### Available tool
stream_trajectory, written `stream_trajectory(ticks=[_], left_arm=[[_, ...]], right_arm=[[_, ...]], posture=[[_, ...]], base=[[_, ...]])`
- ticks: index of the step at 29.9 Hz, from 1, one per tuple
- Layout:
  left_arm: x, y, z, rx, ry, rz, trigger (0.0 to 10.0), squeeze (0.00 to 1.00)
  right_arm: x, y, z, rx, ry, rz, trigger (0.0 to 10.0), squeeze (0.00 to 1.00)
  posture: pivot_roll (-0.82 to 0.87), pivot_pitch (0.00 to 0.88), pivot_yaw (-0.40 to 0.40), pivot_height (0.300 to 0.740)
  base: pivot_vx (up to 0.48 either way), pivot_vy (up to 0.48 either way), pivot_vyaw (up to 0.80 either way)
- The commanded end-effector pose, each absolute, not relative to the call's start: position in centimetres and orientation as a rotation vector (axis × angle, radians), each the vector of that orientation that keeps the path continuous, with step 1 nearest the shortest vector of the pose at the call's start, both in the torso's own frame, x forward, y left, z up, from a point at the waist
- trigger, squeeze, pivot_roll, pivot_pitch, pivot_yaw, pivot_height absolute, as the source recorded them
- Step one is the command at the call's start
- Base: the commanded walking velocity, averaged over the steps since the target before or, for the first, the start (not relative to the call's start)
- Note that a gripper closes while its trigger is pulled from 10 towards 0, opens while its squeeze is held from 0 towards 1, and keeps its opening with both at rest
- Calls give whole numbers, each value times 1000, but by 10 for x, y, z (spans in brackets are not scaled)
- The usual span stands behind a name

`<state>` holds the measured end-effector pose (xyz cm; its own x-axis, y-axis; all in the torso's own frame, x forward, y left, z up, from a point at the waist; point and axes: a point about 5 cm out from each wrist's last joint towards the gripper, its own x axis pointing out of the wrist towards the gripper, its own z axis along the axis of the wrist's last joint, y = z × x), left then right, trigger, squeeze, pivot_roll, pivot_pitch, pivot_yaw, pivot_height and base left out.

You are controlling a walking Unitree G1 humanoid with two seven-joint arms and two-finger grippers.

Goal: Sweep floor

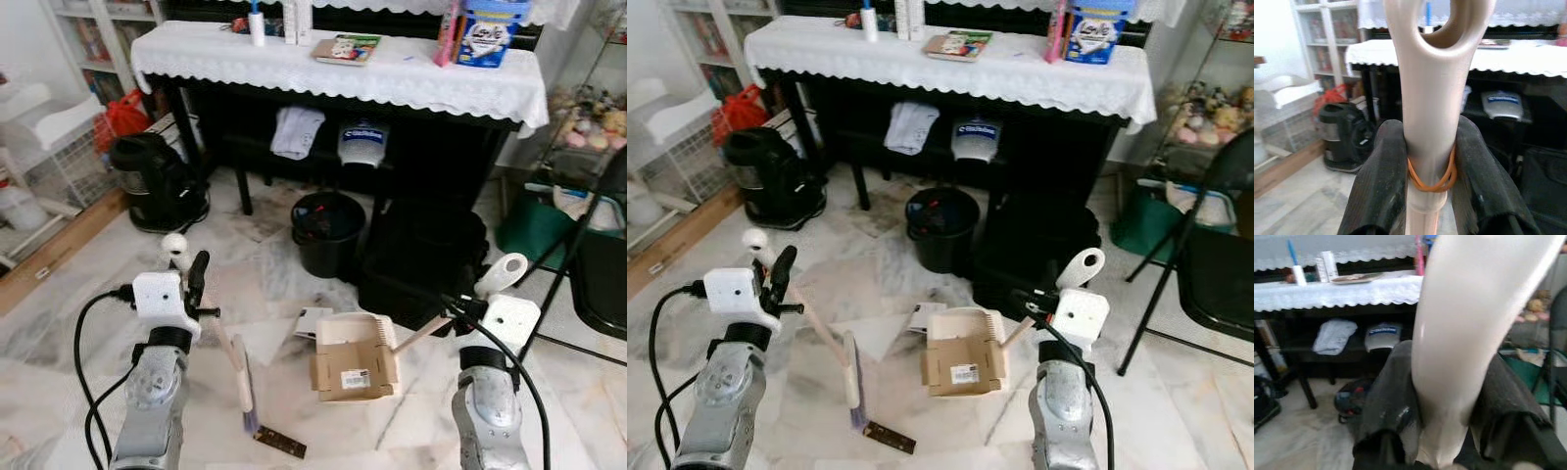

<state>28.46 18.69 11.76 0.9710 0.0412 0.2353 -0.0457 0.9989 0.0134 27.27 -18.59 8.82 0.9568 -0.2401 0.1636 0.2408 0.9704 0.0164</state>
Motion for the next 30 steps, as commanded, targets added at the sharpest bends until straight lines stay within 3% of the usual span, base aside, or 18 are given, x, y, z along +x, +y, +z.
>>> stream_trajectory(ticks=[1, 14, 30], left_arm=[[288, 193, 127, 32, -281, 51, 10000, 0], [295, 191, 125, 56, -256, 23, 10000, 0], [284, 192, 125, 95, -254, 39, 10000, 0]], right_arm=[[283, -181, 104, 19, -233, -231, 10000, 0], [291, -177, 105, 35, -231, -216, 10000, 0], [289, -171, 105, 67, -219, -182, 10000, 0]], posture=[[26, 0, 58, 740], [36, 0, 61, 740], [53, 0, 55, 740]], base=[[0, 0, 781], [0, 0, 778], [0, 0, 779]])
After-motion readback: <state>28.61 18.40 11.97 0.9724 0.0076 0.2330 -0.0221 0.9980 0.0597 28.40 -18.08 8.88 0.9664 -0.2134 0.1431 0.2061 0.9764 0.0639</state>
